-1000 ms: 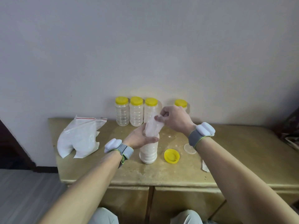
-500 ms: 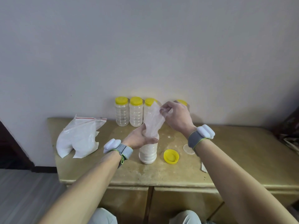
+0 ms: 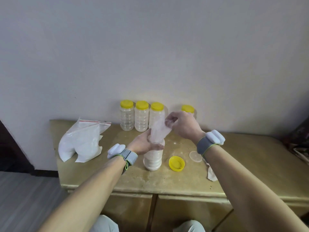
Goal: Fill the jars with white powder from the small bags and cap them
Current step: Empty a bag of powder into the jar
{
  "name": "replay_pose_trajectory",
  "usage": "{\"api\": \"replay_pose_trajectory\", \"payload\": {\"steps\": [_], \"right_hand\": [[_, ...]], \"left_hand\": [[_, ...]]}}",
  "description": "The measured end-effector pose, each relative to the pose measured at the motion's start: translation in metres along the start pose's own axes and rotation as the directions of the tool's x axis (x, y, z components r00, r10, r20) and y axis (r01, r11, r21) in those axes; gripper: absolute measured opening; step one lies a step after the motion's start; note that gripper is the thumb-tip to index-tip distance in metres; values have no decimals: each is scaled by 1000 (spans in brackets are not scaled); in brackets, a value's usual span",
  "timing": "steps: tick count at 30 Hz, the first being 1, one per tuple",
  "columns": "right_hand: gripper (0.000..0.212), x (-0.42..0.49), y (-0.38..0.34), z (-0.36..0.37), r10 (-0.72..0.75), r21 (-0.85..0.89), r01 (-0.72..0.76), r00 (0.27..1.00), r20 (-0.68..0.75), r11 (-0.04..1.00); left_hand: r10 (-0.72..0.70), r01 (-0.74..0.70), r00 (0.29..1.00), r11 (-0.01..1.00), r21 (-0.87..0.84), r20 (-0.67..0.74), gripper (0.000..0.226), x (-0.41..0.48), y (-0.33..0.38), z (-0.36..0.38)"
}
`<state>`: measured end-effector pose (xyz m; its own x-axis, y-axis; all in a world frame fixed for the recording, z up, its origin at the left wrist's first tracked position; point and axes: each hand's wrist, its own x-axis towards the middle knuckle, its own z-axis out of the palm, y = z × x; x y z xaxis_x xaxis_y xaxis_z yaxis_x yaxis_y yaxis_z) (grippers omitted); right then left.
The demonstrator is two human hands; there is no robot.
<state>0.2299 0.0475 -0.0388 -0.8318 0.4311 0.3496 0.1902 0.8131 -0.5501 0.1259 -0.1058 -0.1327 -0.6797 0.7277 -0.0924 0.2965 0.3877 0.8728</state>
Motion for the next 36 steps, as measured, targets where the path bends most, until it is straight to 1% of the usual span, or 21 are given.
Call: {"api": "replay_pose_trajectory", "payload": {"steps": [3, 6, 7, 9, 10, 12, 13, 15, 16, 18, 19, 22, 23, 25, 26, 28, 29, 32, 33, 35, 36], "right_hand": [[9, 1, -2, -3, 15, 89, 1, 983, -182, 996], [10, -1, -1, -2, -16, 37, 15, 1000, 23, 999], [10, -2, 0, -1, -10, 60, 11, 1000, -5, 998], [9, 0, 1, -2, 10, 114, 10, 985, -171, 993], [9, 1, 2, -3, 6, 103, 11, 988, -157, 995], [9, 0, 2, -3, -22, 46, 21, 1000, 17, 999], [9, 0, 3, -2, -25, 56, 24, 1000, 18, 998], [10, 0, 5, -3, 10, 120, 10, 986, -167, 993], [10, 1, 5, -5, 17, 123, 7, 981, -192, 992], [9, 0, 4, -4, -15, 55, 16, 1000, -21, 998], [8, 0, 4, -2, -18, 55, 17, 1000, 19, 998], [7, 2, 5, -2, 43, 144, -9, 971, -237, 989], [8, 2, 5, -4, 28, 103, -8, 981, -193, 995], [7, 1, 5, -2, -23, 5, 23, 999, 23, 1000], [8, 1, 6, -2, -9, 23, 8, 1000, 21, 1000], [11, 1, 6, -3, 74, 142, -44, 974, -214, 989], [10, 2, 8, -5, 92, 157, -53, 962, -257, 986], [5, -2, 11, 2, -24, 55, 21, 998, 51, 998], [4, -5, 13, 5, -21, 76, 20, 1000, 11, 997], [8, -6, 15, 5, 75, 160, -34, 963, -258, 987], [10, -6, 15, 3, 88, 155, -42, 949, -302, 987]], "left_hand": [[6, -6, 1000, 1000, -14, -2, 81, 0, 0, 0], [13, -13, 1000, 1000, -3, 0, 83, -3, 1, 0], [16, -16, 1000, 1000, -3, 1, 83, -3, 1, 0], [17, -17, 1000, 1000, -14, -4, 78, -3, 2, 0], [15, -16, 1000, 1000, -15, -3, 78, -4, 3, -1], [13, -13, 1000, 1000, -12, -3, 80, -3, 2, 0], [12, -12, 1000, 1000, -9, -2, 81, -2, 2, 0], [15, -15, 1000, 1000, -12, 0, 80, -3, 4, 0], [13, -13, 1000, 1000, -14, -1, 80, -3, 4, 0], [10, -10, 1000, 1000, -10, -2, 83, -3, 3, 0], [7, -7, 1000, 1000, -6, -2, 84, -2, 3, 0], [-3, 3, 1000, 1000, 1, -8, 82, -2, 3, 0], [-6, 6, 1000, 1000, 3, -9, 82, -2, 3, 0], [-2, 2, 1000, 1000, 7, -10, 84, -3, 3, 0], [0, 0, 1000, 1000, 4, -7, 85, -3, 3, 0], [5, -5, 1000, 1000, 3, -14, 85, -3, 3, -1], [8, -7, 1000, 1000, 8, -9, 84, -3, 4, 0], [22, -22, 1000, 1000, -2, -6, 85, -3, 4, 1], [23, -23, 1000, 1000, -7, -8, 84, -3, 4, 2], [26, -26, 1000, 1000, 2, -13, 80, -2, 5, 1], [26, -26, 1000, 1000, 1, -13, 79, -2, 6, 1]]}}
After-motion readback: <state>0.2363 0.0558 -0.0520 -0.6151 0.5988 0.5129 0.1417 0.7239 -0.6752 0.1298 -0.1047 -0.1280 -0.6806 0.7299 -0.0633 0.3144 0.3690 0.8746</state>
